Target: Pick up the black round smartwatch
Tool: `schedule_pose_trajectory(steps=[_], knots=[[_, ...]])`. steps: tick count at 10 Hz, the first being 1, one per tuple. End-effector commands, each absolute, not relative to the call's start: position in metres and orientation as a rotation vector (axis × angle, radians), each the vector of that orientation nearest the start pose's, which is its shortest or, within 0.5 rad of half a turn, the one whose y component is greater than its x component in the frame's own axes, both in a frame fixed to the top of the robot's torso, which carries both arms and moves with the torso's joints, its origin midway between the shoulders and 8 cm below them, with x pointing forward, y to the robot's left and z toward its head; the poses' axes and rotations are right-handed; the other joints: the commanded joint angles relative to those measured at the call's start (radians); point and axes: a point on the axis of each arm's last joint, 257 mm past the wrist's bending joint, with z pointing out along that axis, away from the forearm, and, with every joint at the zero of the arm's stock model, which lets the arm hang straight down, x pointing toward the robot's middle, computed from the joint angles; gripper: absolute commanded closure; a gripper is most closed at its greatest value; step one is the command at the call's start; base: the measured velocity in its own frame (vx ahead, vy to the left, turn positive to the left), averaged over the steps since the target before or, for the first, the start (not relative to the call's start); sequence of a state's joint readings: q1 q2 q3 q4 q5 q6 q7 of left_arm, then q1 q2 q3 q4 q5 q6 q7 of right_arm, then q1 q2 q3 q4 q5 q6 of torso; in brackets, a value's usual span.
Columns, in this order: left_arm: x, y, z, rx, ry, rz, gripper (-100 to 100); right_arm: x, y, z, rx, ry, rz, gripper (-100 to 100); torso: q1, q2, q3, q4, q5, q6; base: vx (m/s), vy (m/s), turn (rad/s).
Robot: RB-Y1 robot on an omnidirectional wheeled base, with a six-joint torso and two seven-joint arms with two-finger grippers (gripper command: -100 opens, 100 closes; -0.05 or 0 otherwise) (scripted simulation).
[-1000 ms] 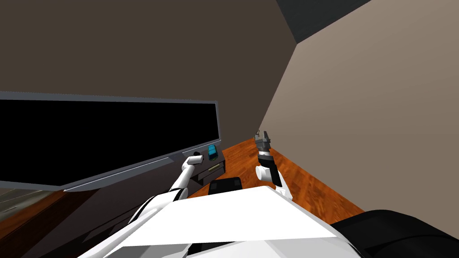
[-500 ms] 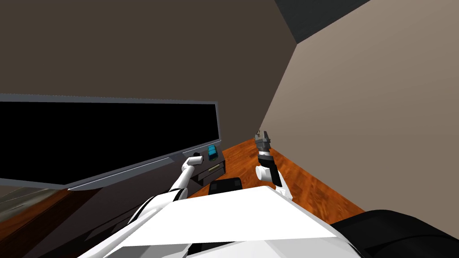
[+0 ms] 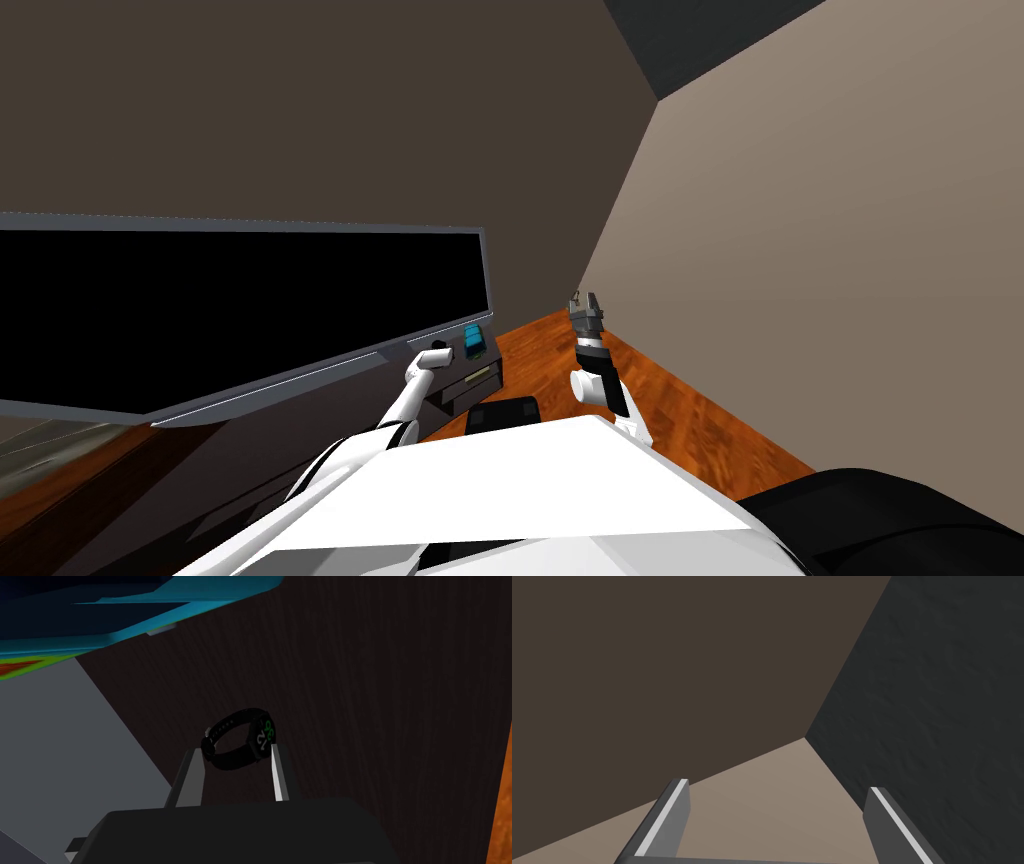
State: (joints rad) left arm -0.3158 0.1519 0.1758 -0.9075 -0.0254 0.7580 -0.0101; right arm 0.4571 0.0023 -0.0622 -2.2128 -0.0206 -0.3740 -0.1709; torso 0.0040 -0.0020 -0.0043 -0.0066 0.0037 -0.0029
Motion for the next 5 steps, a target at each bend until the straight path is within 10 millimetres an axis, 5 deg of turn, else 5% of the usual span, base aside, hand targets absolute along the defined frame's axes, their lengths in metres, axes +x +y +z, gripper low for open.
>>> schedule_pose_trajectory(steps=[1,4,5], knots=[[0.455,0.3371,-0.5075,-1.964,1.853,-0.289,100,0.3747,-0.3071,-0.0159,0.867,0.634,1.384,0,0.0,0.0,0.0,0.0,0.0,0.0,-0.013,0.014,-0.043],[0.459,0.3367,-0.5016,-1.963,1.851,-0.291,100,0.3747,-0.3071,-0.0159,0.867,0.634,1.384,0,0.0,0.0,0.0,0.0,0.0,0.0,-0.006,0.01,-0.019],[0.4594,0.3369,-0.5008,-1.963,1.851,-0.291,0,0.3747,-0.3071,-0.0159,0.867,0.634,1.384,0,0.0,0.0,0.0,0.0,0.0,0.0,0.0,0.0,0.0]])
